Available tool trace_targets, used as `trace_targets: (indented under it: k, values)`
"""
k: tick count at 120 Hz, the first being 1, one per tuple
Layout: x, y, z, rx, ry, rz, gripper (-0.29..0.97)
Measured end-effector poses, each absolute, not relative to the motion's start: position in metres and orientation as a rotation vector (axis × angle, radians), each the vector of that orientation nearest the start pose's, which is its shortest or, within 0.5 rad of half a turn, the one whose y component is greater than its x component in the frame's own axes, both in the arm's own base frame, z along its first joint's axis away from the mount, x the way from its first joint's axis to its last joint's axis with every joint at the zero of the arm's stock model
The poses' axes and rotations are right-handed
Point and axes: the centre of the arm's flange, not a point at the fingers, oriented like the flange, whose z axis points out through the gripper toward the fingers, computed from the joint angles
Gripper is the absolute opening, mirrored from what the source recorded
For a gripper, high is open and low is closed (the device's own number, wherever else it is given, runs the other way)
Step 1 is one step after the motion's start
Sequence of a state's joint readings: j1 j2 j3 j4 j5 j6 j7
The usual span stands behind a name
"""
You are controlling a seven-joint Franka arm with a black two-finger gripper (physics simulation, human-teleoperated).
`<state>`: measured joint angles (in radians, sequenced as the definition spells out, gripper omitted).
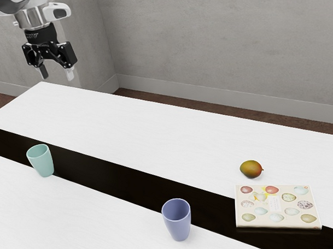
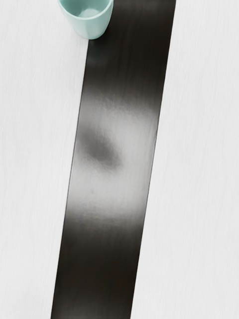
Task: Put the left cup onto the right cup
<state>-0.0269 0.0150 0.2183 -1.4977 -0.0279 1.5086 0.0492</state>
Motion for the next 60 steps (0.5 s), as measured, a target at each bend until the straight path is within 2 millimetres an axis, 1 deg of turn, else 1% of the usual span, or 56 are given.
trace_targets:
  k: [19, 29, 37, 44, 60]
  values:
    - [0.545, 0.096, 0.646, -3.157, -0.208, 0.000, 0.66]
    - [0.547, 0.092, 0.642, -3.154, -0.196, 0.008, 0.66]
    - [0.549, 0.087, 0.631, -3.154, -0.180, 0.032, 0.65]
    - [0.551, 0.083, 0.617, -3.155, -0.164, 0.056, 0.65]
    - [0.554, 0.076, 0.577, -3.158, -0.124, 0.107, 0.65]
